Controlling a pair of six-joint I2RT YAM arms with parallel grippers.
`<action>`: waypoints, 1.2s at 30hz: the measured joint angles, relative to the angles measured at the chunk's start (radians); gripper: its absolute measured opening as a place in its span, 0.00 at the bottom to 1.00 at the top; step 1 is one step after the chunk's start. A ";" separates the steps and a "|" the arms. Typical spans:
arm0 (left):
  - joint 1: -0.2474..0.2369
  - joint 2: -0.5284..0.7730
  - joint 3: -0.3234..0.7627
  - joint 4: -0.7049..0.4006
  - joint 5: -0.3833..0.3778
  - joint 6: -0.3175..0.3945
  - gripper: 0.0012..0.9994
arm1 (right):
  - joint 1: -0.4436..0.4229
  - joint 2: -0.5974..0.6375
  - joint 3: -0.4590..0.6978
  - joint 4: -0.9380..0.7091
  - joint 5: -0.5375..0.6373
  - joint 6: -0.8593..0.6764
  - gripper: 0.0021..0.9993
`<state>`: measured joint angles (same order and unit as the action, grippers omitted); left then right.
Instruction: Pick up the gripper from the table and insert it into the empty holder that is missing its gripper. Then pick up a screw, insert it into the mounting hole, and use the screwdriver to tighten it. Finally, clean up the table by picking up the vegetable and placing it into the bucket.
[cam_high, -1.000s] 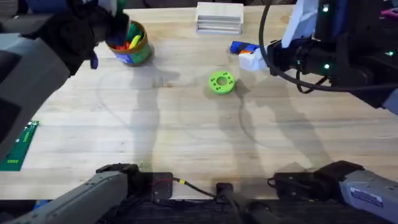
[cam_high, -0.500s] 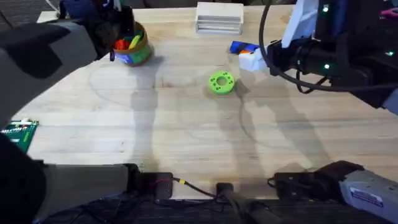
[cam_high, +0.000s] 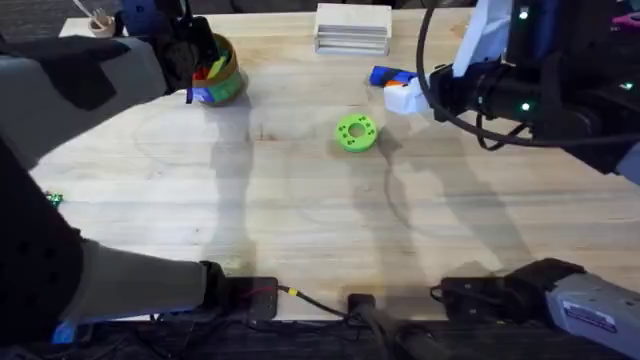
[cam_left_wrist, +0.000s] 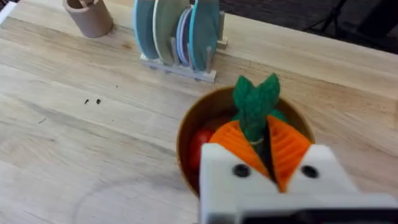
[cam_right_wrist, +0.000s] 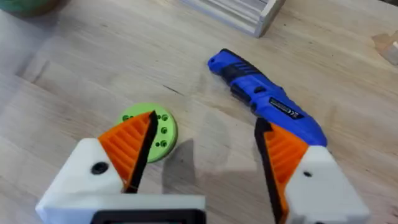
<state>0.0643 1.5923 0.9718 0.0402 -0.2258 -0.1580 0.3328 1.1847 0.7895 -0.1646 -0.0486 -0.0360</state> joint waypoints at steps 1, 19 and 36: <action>0.000 0.000 0.000 0.001 -0.003 -0.006 0.09 | 0.000 0.000 0.000 0.000 0.000 0.000 0.99; -0.009 -0.152 0.000 -0.148 -0.008 0.054 0.99 | 0.000 0.000 0.001 -0.016 0.000 0.000 0.99; -0.098 -0.796 0.000 -0.551 -0.008 0.256 0.99 | 0.002 0.000 0.250 -0.428 0.000 0.000 0.99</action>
<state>-0.0341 0.7965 0.9718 -0.5108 -0.2340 0.0979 0.3351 1.1847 1.0393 -0.5928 -0.0490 -0.0357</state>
